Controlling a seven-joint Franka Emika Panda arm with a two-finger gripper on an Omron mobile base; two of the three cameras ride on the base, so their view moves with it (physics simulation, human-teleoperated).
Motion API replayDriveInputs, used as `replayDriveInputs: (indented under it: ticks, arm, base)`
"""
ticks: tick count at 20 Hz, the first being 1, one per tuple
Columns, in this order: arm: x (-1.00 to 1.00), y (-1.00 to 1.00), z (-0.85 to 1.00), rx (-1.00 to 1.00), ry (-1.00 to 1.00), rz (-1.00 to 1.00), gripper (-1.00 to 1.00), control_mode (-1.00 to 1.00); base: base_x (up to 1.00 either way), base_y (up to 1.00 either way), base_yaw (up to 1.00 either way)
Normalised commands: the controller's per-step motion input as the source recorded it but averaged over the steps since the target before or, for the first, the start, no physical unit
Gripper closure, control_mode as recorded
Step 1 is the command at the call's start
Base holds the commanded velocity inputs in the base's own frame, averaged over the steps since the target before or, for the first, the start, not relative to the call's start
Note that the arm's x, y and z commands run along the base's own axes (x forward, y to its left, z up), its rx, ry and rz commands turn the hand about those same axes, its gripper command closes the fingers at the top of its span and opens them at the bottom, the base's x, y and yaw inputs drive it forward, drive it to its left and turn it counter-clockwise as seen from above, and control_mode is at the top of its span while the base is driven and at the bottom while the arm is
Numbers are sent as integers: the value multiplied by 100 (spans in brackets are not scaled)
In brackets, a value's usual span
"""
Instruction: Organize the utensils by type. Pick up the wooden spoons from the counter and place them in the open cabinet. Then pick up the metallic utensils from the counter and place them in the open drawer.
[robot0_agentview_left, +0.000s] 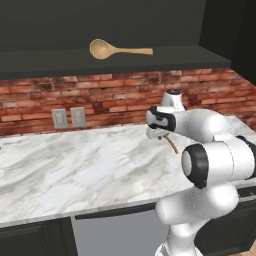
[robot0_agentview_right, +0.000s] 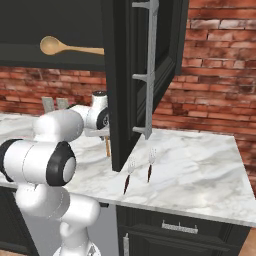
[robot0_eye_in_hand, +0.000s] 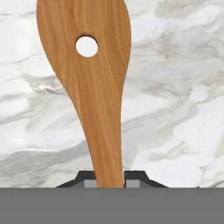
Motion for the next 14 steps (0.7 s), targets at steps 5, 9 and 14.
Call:
replayDriveInputs:
  ticks: [5,9,14]
  arm:
    - [-45,26,69,0,-1,20,100,-100]
    - [-40,28,67,0,0,27,100,-100]
    - [-10,51,60,-6,0,30,100,-100]
  base:
    - [0,0,0]
    - [0,0,0]
    - [0,0,0]
